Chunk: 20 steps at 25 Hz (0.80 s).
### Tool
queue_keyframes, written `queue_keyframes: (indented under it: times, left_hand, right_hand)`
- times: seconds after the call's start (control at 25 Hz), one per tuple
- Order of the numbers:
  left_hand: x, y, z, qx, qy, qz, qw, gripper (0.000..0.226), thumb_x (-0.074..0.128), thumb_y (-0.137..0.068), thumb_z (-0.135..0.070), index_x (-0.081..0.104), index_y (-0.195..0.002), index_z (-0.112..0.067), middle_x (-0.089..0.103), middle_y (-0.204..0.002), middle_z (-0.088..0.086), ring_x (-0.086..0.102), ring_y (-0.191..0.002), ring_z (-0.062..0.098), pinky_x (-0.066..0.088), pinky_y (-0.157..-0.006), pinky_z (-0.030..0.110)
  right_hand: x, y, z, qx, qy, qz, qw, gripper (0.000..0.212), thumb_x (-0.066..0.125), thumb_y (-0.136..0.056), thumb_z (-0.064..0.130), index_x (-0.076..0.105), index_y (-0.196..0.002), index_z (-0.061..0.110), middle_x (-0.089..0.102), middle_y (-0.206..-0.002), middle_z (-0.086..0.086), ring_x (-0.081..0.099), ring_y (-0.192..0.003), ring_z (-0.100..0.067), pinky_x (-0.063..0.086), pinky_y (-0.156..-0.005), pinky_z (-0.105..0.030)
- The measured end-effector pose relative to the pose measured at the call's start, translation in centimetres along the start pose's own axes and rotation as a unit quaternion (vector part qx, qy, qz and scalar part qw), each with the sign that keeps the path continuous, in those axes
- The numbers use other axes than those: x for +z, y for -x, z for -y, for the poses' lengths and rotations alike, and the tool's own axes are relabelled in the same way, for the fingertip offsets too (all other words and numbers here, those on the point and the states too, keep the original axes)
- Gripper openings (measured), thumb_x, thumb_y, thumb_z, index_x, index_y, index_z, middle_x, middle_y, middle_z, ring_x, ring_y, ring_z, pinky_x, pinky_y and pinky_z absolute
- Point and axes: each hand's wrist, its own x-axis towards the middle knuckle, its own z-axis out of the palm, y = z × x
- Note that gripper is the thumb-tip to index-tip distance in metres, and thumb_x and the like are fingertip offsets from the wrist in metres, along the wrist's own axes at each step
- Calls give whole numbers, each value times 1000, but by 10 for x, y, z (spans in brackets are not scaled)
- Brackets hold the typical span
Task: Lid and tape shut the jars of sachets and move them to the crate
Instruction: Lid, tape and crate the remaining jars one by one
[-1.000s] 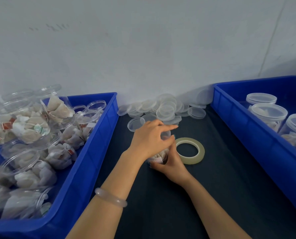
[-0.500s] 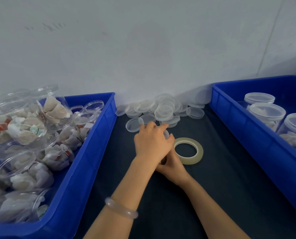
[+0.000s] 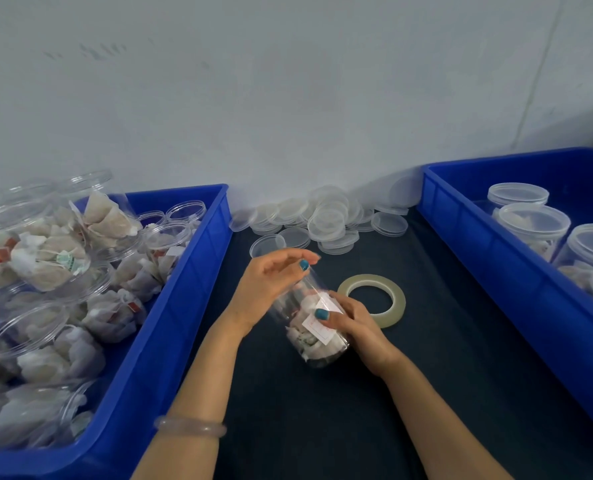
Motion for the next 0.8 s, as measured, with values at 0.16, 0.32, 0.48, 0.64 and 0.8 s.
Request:
queue_keyframes:
  times: [0.16,0.32,0.48,0.64,0.8]
  left_hand:
    - [0,-5,6,11,-14,-27,999,18,62,-97,-21,73,-110,-27,72,-115,-16,63,-113,2,53,-89,19]
    - [4,-7,7,8,-97,-81,992,18,64,-90,-34,69,-102,-47,68,-108,-30,59,-109,-10,45,-89,13]
    - [11,-12,11,38,-188,-143,971,19,64,-92,-30,71,-107,-41,65,-105,-27,59,-106,-6,51,-94,26]
    - [13,-18,9,71,-268,-173,945,18,65,-91,-33,74,-107,-30,66,-106,-20,62,-101,3,55,-89,33]
    - [30,-23,-6,120,-354,-108,921,36,53,-87,-48,73,-108,-27,66,-113,-12,58,-108,6,47,-91,23]
  right_hand:
    - [1,3,1,-29,83,-9,996,42,78,-75,47,68,-115,39,74,-110,7,69,-104,-12,55,-84,-24]
    - [-9,4,0,-127,292,-156,935,48,71,-79,55,68,-118,28,70,-110,19,63,-108,-3,51,-94,-24]
    - [-50,21,3,-67,481,-160,859,46,64,-86,52,62,-126,28,55,-124,24,46,-123,1,36,-98,-16]
    - [-74,37,-1,-2,545,-89,833,43,69,-91,26,57,-132,27,44,-143,19,17,-140,5,14,-120,-26]
    - [-69,34,3,-35,586,-136,798,23,64,-94,16,62,-116,22,57,-133,11,34,-140,-8,9,-121,-30]
